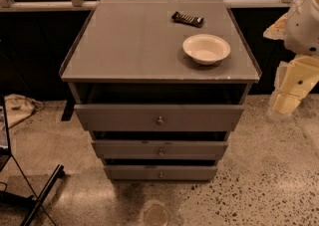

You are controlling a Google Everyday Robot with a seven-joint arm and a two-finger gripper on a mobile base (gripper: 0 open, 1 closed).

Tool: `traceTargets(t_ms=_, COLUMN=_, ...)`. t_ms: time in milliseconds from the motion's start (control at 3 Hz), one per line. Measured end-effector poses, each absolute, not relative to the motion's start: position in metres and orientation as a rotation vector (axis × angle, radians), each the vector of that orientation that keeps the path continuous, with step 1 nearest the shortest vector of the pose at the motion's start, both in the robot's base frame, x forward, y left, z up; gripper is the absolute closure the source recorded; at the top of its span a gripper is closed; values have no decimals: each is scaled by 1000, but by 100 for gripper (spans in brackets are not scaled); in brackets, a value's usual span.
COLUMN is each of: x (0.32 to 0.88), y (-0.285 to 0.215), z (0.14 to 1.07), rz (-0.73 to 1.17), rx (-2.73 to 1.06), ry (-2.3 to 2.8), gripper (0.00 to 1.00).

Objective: Open bottom drawer

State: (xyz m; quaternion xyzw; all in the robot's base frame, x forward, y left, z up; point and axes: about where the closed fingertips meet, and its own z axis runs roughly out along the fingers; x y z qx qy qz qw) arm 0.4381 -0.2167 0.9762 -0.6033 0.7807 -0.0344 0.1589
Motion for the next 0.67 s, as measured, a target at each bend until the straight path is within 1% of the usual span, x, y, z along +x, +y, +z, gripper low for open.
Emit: traceTargets(t_ms=667, x=434, y=-218, z=972, rz=-116, rx=-1669, ry=2225, gripper=0)
